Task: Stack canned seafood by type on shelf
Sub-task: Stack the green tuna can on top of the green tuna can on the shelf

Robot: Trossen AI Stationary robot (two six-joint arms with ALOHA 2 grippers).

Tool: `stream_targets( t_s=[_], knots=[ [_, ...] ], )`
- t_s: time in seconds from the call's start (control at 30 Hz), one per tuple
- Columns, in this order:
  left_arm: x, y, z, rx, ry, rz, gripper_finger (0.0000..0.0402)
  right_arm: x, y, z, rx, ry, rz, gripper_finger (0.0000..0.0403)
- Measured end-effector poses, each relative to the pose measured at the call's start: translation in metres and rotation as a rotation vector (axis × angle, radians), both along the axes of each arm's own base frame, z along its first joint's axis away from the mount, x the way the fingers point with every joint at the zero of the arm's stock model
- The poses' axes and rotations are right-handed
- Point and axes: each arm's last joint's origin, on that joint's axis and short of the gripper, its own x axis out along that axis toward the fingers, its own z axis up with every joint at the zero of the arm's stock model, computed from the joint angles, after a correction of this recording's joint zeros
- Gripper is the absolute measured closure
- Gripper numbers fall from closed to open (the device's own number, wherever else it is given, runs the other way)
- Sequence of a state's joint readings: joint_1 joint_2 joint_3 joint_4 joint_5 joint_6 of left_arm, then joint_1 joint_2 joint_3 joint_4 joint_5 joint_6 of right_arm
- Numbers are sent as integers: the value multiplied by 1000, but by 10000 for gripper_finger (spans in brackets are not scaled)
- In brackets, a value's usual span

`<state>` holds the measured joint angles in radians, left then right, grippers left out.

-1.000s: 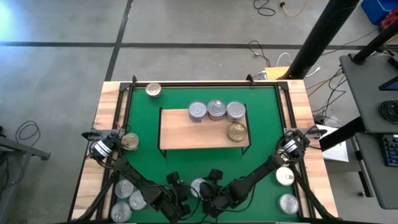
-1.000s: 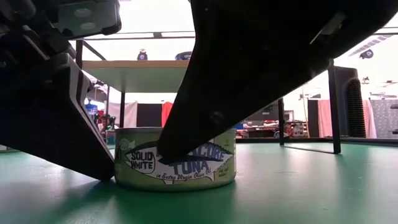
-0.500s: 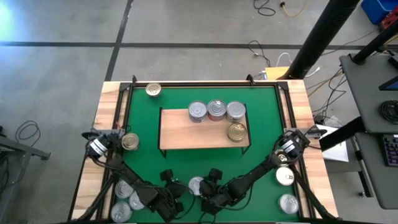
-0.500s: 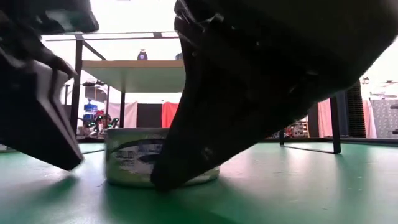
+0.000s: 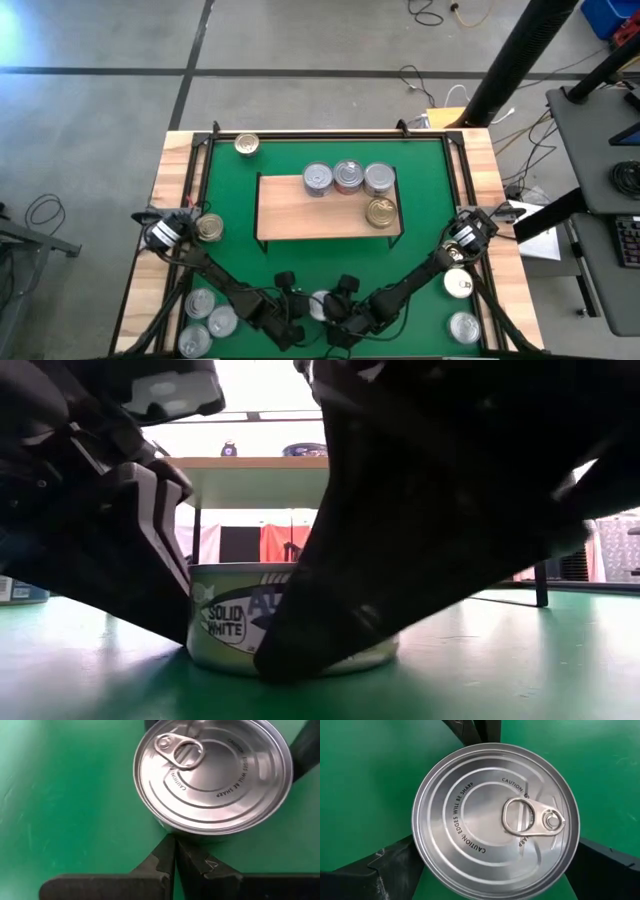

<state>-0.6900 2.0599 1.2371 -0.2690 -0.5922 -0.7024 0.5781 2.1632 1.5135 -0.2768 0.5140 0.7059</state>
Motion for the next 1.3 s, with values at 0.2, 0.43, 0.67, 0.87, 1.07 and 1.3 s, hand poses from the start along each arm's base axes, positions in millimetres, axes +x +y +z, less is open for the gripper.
stream_targets(
  t_s=[0.2,0.43,0.67,0.87,1.07,1.3],
  knots=[
    [6,-1,0,16,31,-25,401,0,1,1,10,0,7,2],
    [8,-2,1,29,38,-64,401,-3,7,1,-11,-5,33,2],
    [11,-1,2,40,49,-113,401,-4,7,1,-7,14,56,2],
    [12,-1,2,1,29,-73,401,-5,6,1,6,32,28,2],
    [13,-1,2,-13,37,-81,401,-6,6,1,8,39,25,2],
    [13,-2,2,-19,33,-85,401,-6,5,0,17,50,27,3]
  ],
)
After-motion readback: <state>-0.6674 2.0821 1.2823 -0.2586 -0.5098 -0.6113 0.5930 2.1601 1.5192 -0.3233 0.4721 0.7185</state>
